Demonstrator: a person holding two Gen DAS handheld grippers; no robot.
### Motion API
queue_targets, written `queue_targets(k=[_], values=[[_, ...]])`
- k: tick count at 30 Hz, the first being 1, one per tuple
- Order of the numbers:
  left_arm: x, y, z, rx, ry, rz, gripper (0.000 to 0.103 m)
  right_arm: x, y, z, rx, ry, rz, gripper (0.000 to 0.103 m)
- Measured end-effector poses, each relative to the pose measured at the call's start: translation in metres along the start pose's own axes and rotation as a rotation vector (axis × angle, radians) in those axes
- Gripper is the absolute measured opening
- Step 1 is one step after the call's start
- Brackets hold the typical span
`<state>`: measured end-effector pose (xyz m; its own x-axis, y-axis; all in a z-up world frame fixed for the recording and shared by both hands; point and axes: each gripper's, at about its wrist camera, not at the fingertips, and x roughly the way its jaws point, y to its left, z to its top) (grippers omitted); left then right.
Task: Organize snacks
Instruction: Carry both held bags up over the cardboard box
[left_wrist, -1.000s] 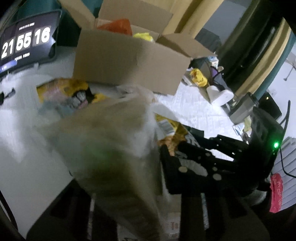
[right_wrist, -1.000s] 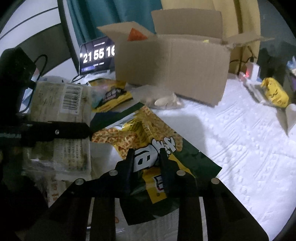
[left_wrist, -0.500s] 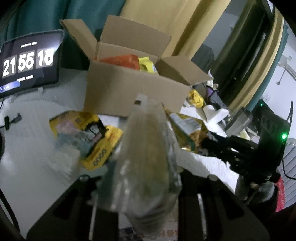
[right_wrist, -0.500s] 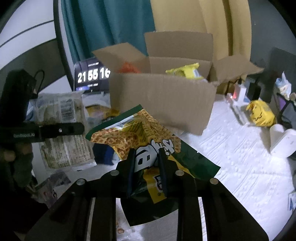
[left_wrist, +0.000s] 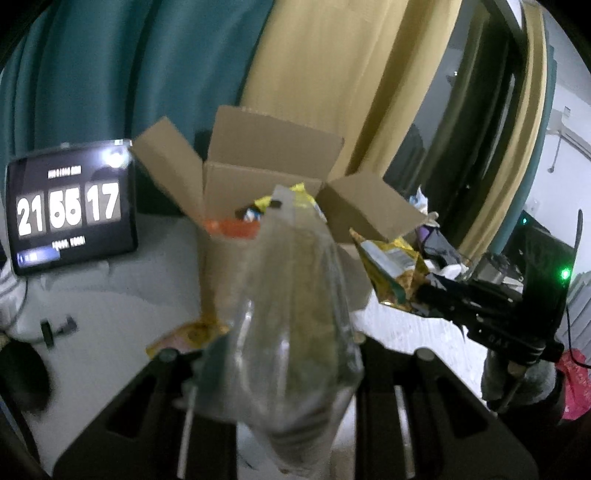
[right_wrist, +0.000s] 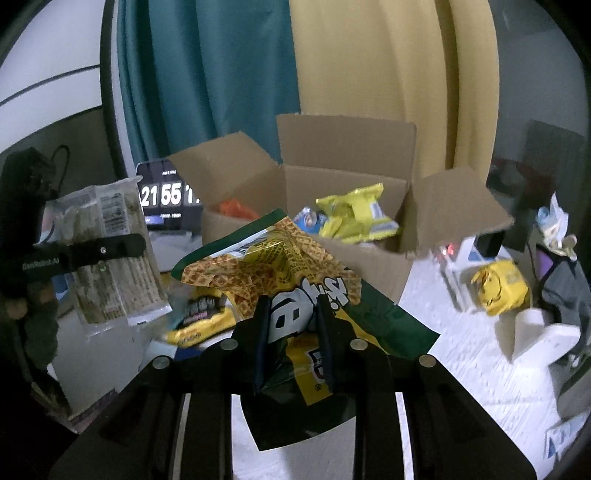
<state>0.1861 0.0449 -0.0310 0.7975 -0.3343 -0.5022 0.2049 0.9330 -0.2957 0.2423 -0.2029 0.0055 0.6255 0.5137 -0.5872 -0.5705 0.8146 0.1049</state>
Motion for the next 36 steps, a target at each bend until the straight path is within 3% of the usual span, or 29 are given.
queue_targets(k=[13,24,36], values=[[0.001,0.005,0.06,0.078,-0.111,0.027,0.021,0.015,-0.015,0.046,-0.009,-0.078,-0.032,0.025],[0.021,0.008,0.096,0.101,-0.146,0.05,0.021,0.036,-0.03,0.075,-0.007,-0.118,-0.042,0.025],[0.086,0.017,0.143,0.12,-0.129,0.101,0.021,0.064,-0.055,0.096,0.019,-0.131,-0.059,0.025]])
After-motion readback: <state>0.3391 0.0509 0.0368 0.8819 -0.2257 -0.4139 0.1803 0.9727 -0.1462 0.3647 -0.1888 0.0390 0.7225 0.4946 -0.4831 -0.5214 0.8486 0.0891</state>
